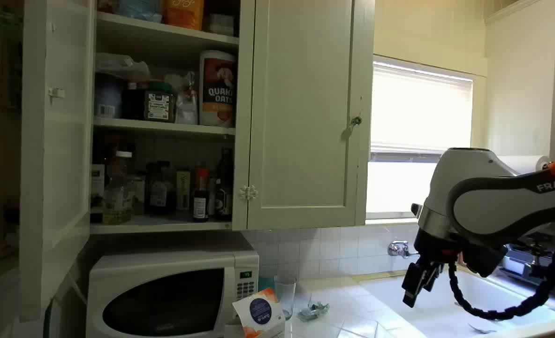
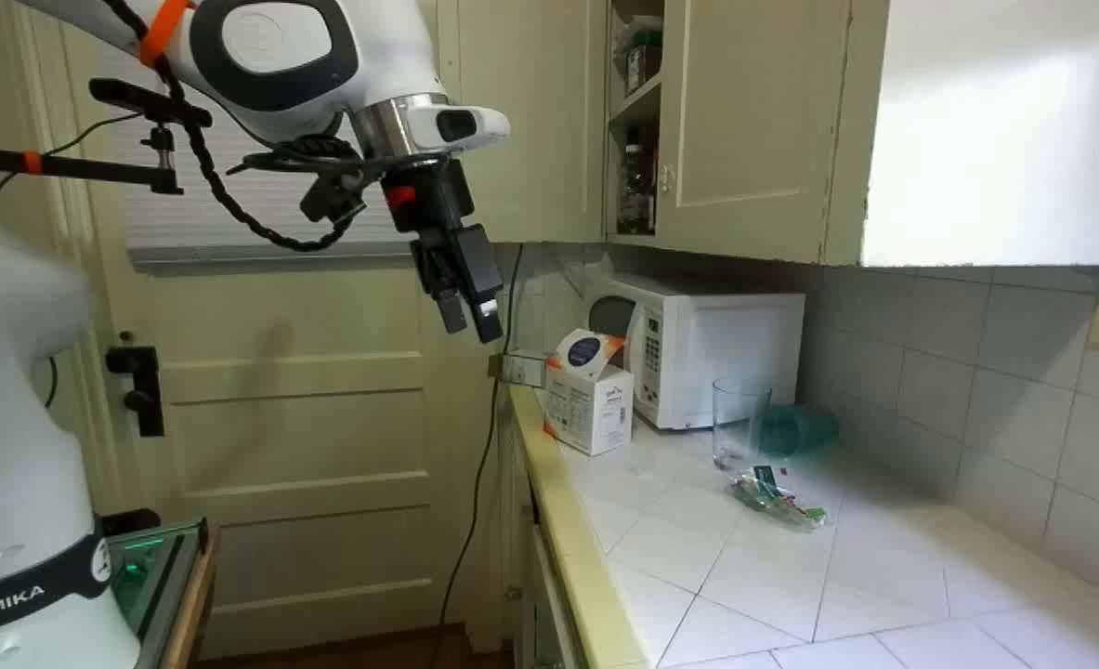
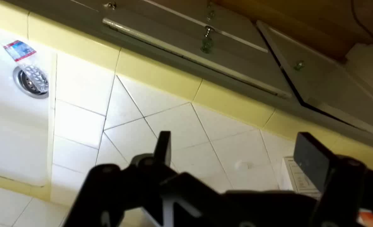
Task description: Open the right cabinet door then put the white box on the bottom shelf.
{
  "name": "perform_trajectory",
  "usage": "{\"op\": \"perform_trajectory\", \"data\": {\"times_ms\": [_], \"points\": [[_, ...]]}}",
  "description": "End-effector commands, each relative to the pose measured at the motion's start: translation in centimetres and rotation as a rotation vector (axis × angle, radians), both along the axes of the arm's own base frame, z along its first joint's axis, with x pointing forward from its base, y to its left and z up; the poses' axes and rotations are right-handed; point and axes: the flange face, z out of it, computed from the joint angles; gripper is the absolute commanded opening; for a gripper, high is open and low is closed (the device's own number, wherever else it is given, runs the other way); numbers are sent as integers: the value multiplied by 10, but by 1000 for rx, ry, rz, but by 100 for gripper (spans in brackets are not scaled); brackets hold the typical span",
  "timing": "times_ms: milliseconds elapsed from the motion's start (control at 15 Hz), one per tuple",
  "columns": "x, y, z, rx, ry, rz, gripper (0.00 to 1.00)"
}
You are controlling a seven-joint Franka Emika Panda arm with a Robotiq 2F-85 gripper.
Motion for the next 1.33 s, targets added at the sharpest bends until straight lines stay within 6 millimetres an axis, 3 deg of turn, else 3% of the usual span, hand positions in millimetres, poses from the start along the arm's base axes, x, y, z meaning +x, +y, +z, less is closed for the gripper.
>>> {"op": "perform_trajectory", "data": {"times_ms": [0,133,267,1133,1267], "points": [[-3,1,-9,3,23,1,100],[-7,2,-25,6,59,3,100],[-6,2,-27,7,66,3,100],[-6,2,-27,6,66,3,100],[-1,2,-17,50,20,-17,100]]}}
